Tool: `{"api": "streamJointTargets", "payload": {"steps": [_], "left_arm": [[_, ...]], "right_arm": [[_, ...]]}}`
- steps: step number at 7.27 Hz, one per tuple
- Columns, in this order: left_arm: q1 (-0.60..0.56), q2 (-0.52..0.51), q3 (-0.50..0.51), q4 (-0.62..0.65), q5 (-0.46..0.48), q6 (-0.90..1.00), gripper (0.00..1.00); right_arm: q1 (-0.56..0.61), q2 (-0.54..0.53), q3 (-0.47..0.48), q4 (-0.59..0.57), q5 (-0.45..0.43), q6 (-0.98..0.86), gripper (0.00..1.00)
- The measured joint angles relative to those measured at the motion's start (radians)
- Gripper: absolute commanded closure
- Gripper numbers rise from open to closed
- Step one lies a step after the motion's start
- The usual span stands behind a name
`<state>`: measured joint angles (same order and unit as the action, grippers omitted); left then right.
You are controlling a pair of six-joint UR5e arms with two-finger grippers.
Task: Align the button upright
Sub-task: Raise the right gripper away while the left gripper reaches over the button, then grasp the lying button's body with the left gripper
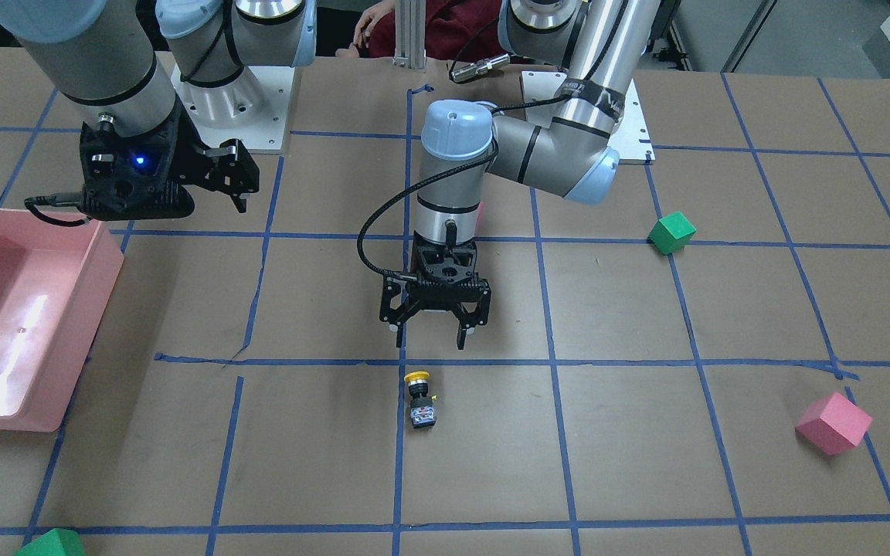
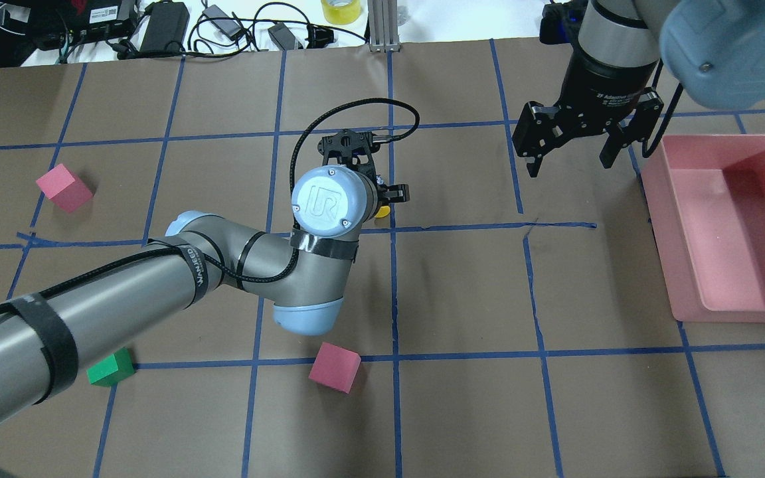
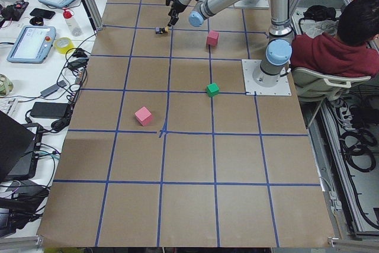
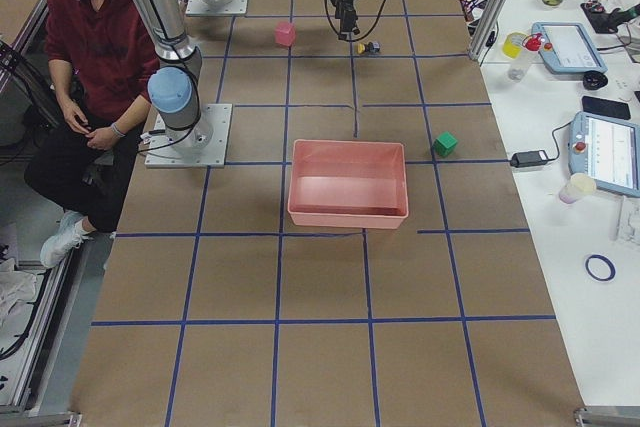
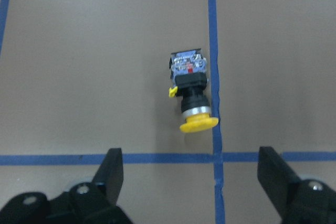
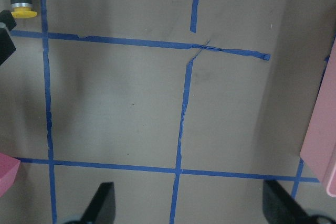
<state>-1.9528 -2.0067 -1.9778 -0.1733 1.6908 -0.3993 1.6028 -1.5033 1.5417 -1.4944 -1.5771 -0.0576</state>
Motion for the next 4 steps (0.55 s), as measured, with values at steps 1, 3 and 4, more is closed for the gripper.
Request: {"api": "streamJointTargets", "payload": {"steps": [1,3,4], "left_arm": [[0.0,-0.055,0.004,0.079,0.014,-0.001,0.08],[-0.001,-0.135,0.006,0.204,0.024,0.012,0.08],[-0.001,-0.164,0.006,0.254,0.025,0.02,0.1]], "right_arm": [[-0.001,0.0,0.0,-0.001,0.0,-0.005,0.0],[-0.001,0.0,-0.001,-0.006,-0.008,-0.011,0.0],[-0.002,0.0,-0.001,-0.007,-0.013,-0.012,0.0]]}}
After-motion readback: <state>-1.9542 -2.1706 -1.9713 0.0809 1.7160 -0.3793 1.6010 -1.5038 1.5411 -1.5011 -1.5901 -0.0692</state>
